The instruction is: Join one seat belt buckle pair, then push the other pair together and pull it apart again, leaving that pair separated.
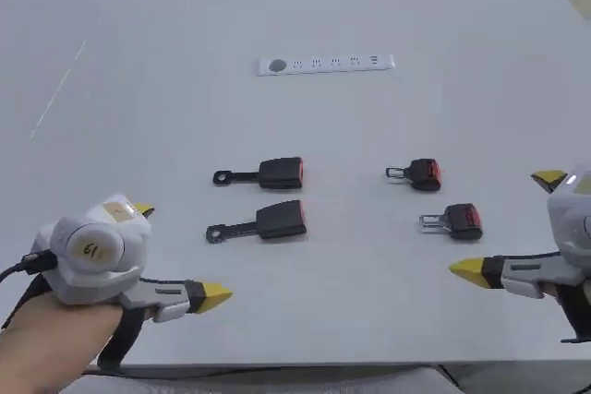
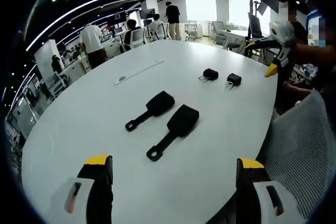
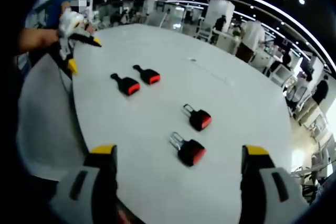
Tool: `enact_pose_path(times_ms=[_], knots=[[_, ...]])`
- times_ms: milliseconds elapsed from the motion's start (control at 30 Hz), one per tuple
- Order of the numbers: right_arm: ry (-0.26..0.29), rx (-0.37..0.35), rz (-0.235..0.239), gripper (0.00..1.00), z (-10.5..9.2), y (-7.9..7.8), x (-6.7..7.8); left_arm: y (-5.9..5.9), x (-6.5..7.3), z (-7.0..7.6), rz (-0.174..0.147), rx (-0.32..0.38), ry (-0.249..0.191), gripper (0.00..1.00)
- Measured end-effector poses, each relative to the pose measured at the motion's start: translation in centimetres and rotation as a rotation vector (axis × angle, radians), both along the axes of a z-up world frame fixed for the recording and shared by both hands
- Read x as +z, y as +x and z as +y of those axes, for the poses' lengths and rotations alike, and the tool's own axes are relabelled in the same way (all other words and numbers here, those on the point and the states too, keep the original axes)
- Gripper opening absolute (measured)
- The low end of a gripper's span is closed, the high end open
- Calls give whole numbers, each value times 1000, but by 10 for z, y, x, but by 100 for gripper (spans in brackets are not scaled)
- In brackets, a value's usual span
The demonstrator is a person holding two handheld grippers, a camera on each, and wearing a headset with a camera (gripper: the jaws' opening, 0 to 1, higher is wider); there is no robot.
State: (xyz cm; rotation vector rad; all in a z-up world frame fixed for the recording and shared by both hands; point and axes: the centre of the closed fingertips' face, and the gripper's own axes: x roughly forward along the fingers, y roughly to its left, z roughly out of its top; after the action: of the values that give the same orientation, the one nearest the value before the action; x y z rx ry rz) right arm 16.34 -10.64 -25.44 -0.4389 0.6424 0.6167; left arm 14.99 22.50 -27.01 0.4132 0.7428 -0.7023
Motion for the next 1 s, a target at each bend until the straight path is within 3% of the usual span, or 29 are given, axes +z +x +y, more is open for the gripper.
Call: enact_pose_path(times_ms=[233,633,800,1000], knots=[[6,13,-8,100,4,2,2,2,-2,9,-8,25,7,100],[12,15,18,99,6,-3,-1,2,-3,14,-10,18,23,100],[4,28,16,96,5,-8,4,3,6,9,-24,10,20,100],[-25,64,26,92,-3,-12,2,2,4,3,-28,-12,43,100]])
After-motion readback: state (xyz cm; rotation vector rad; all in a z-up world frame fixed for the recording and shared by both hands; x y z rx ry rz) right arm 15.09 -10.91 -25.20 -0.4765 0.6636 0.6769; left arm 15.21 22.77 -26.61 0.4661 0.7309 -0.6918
